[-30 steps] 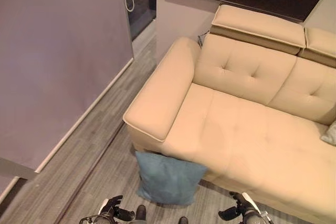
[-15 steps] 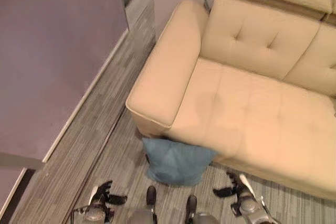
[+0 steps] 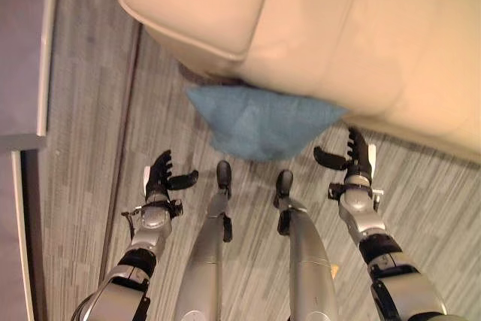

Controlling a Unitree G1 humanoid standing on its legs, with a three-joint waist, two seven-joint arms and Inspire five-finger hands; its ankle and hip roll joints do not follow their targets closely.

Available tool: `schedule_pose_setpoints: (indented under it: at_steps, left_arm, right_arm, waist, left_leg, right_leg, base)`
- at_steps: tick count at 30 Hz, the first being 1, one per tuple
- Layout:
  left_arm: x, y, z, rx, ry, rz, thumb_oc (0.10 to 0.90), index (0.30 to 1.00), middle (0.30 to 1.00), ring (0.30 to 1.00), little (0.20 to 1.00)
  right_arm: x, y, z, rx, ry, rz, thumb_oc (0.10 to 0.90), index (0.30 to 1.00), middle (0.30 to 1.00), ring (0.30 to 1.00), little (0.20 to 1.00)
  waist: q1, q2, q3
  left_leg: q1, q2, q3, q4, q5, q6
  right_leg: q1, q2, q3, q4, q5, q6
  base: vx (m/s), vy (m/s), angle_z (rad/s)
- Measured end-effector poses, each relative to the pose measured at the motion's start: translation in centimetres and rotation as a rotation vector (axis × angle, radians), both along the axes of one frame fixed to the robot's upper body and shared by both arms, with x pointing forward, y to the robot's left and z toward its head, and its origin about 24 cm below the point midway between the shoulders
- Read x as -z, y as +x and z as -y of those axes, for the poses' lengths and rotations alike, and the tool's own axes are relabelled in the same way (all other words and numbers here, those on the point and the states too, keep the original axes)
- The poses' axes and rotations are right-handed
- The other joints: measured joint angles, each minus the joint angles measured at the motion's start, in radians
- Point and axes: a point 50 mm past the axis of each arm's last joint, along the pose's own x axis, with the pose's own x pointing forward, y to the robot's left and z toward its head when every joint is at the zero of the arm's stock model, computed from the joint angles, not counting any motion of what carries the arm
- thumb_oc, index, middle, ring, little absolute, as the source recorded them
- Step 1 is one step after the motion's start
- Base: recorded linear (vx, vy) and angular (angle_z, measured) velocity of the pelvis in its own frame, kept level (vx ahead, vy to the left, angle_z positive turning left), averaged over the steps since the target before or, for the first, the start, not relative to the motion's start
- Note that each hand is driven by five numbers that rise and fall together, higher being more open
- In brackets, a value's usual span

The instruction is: Pick up all the scattered cushions and arrange them neatly on the sofa.

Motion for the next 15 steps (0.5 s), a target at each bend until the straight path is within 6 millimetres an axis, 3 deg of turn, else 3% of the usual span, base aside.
schedule_pose_setpoints:
  at_steps: [1, 4, 10, 15]
  left_arm:
    - [-1.8, 1.3, 0.7, 0.019, -0.014, 0.060, 0.800, 0.900, 0.900, 0.900, 0.900]
    - [-4.6, 2.9, 1.6, 0.032, -0.035, 0.150, 0.800, 0.900, 0.900, 0.900, 0.900]
    - [-9.2, 4.6, 2.3, 0.044, -0.061, 0.298, 0.800, 0.900, 0.900, 0.900, 0.900]
    - [-14.5, 6.5, 3.6, 0.078, -0.081, 0.429, 0.800, 0.900, 0.900, 0.900, 0.900]
  right_arm:
    - [-1.4, 0.7, -0.3, 0.002, 0.021, 0.050, 0.800, 0.900, 0.900, 0.900, 0.900]
    - [-3.4, 1.6, -0.8, -0.010, 0.058, 0.123, 0.800, 0.900, 0.900, 0.900, 0.900]
    - [-6.8, 3.0, -2.0, -0.057, 0.126, 0.234, 0.800, 0.900, 0.900, 0.900, 0.900]
    - [-11.7, 4.2, -3.2, -0.111, 0.163, 0.370, 0.800, 0.900, 0.900, 0.900, 0.900]
  waist:
    - [-0.001, 0.000, 0.008]
    - [-0.005, -0.001, 0.014]
    - [-0.020, -0.003, 0.010]
    - [-0.025, -0.004, 0.011]
  left_leg:
    - [-0.053, 0.000, 0.000, 0.019, 0.000, 0.000]
    - [-0.112, -0.002, 0.000, 0.036, 0.004, -0.006]
    - [-0.205, -0.003, -0.007, 0.040, 0.016, -0.017]
    - [-0.320, -0.001, -0.023, 0.037, 0.043, -0.025]
  right_leg:
    - [-0.053, -0.001, 0.001, 0.022, -0.002, -0.003]
    - [-0.119, -0.007, 0.003, 0.052, -0.005, -0.008]
    - [-0.226, -0.011, 0.003, 0.089, -0.011, -0.019]
    - [-0.344, -0.010, -0.008, 0.109, -0.006, -0.030]
  base:
    - [-0.05, -0.007, 0.03]
    - [-0.01, -0.008, 0.05]
    - [-0.02, -0.018, 0.03]
    - [0.01, -0.017, 0.05]
